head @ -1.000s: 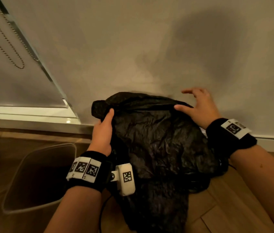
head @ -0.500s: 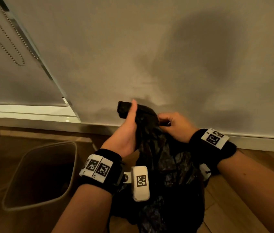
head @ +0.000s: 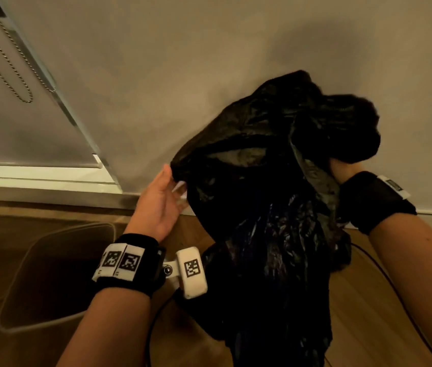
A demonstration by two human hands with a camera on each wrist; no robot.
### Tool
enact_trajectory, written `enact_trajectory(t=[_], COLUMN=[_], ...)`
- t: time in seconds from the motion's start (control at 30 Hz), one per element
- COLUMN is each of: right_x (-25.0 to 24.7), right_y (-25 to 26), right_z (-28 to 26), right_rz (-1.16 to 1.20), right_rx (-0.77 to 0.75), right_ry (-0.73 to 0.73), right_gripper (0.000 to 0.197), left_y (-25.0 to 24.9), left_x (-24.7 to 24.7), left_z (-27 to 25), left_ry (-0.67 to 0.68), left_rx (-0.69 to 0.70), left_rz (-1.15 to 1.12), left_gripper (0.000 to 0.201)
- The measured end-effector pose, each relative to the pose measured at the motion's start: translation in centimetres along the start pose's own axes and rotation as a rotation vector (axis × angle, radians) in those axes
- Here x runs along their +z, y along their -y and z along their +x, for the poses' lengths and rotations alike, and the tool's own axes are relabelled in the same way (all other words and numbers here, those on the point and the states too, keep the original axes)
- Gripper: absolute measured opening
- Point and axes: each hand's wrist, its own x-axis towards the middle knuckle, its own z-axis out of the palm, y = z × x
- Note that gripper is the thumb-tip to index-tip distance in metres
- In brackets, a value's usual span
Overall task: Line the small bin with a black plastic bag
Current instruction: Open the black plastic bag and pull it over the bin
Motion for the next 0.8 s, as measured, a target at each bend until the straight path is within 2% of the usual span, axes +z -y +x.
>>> enact_trajectory(t=[0.07, 0.1, 0.13, 0.2, 0.23, 0.27, 0.33, 0.43, 0.47, 0.57, 0.63, 0.67, 0.73, 0.8], right_x=[0.8, 1.4, 2.1, 4.0, 4.9, 5.5, 6.3, 6.2, 6.0, 6.0, 6.6, 7.1, 7.9, 7.5], right_y=[0.4, 0.9, 1.3, 2.4, 2.7, 2.8, 2.3, 1.8, 2.1, 2.9, 2.9, 2.8, 2.4, 2.5], right_z=[-0.6, -0.9, -1.4, -2.7, -3.1, -3.3, -3.3, -2.8, -2.8, -3.4, -4.3, -4.9, -5.2, -4.5], right_rz=[0.006, 0.080, 0.113, 0.190, 0.234, 0.254, 0.243, 0.220, 0.222, 0.008, -0.177, -0.293, -0.467, -0.425], right_rx=[-0.095, -0.078, -0.055, -0.130, -0.148, -0.128, -0.118, -0.144, -0.147, -0.274, -0.331, -0.374, -0.525, -0.594], right_ry=[0.077, 0.094, 0.108, 0.256, 0.345, 0.426, 0.524, 0.579, 0.552, 0.388, 0.459, 0.494, 0.501, 0.508], right_gripper=[0.040, 0.039, 0.038, 0.037, 0.036, 0.036, 0.034, 0.031, 0.037, 0.050, 0.060, 0.058, 0.037, 0.021], left_y=[0.5, 0.9, 1.4, 2.5, 3.1, 3.6, 4.1, 3.6, 3.1, 2.0, 1.5, 1.3, 0.9, 0.3], left_x=[1.5, 2.5, 3.6, 5.3, 5.9, 6.7, 7.9, 7.8, 7.3, 6.1, 6.4, 6.6, 6.6, 6.0], left_z=[-0.4, -0.6, -1.0, -1.4, -1.6, -1.8, -2.0, -1.1, -0.9, -0.5, -0.8, -0.8, -1.1, -1.2], left_ry=[0.096, 0.138, 0.173, 0.239, 0.269, 0.285, 0.245, 0.047, -0.007, -0.054, -0.001, 0.052, 0.128, 0.140], left_rx=[-0.042, -0.075, -0.118, -0.213, -0.251, -0.256, -0.228, -0.137, -0.134, -0.170, -0.213, -0.233, -0.239, -0.188], left_rz=[0.019, 0.043, 0.074, 0.102, 0.118, 0.145, 0.203, 0.237, 0.207, 0.036, -0.001, -0.014, -0.048, -0.076], left_gripper=[0.041, 0.051, 0.068, 0.107, 0.116, 0.112, 0.083, 0.026, 0.021, 0.040, 0.052, 0.057, 0.059, 0.050])
